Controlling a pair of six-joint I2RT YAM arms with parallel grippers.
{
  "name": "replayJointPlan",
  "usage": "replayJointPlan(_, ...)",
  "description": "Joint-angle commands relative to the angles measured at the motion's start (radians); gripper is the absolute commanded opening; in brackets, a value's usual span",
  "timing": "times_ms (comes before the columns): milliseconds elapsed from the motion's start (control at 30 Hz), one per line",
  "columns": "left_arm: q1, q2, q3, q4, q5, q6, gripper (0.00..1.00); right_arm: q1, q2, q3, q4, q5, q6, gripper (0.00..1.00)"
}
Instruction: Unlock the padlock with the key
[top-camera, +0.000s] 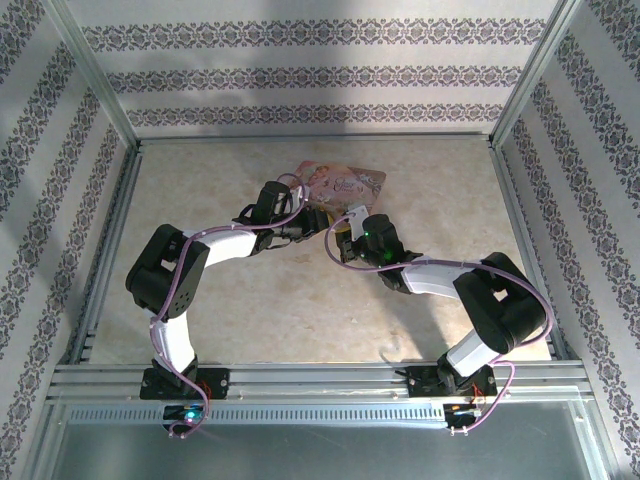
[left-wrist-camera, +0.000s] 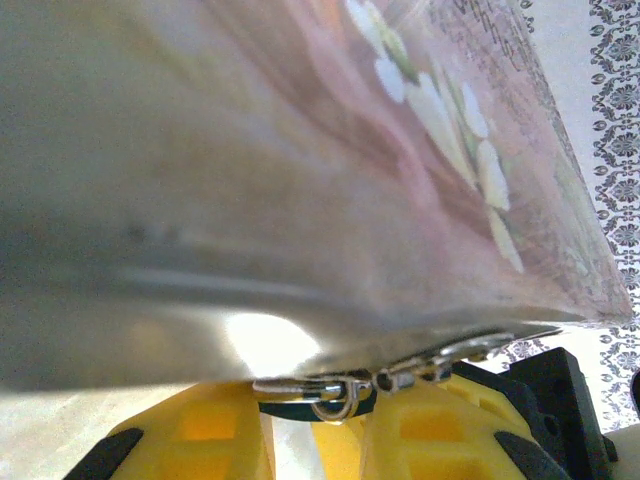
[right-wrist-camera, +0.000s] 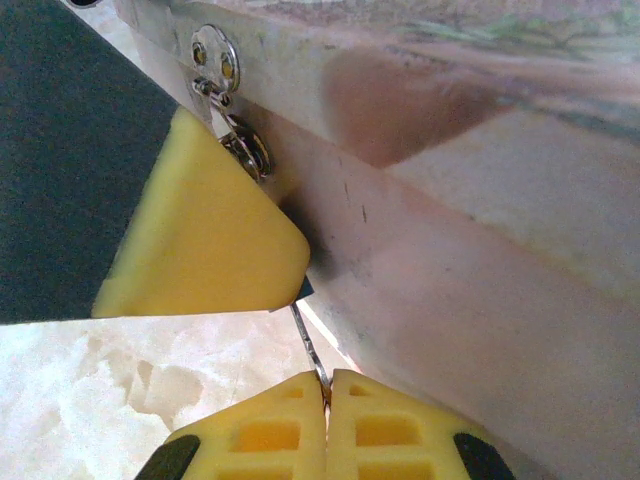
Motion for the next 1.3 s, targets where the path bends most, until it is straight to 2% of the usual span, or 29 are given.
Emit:
replayJointPlan(0,-0.027,-0.032,0.022,0.012,0.091,-0.034,0.11,0.011,0.010,0.067,0.163,-0.045,0.019,0.00)
replayJointPlan(800,-0.029,-0.024,0.015,0.044,0.102,-0.064,0.11,-0.023,0.067,0.152,0.320,-0.183,0.083,0.00)
replayJointPlan(1267,-0.027,-0.002,0.011,0.056,0.092,-0.069,0.11,-0.022,0.079,0.106,0.311,-0.150,0.095,0.00)
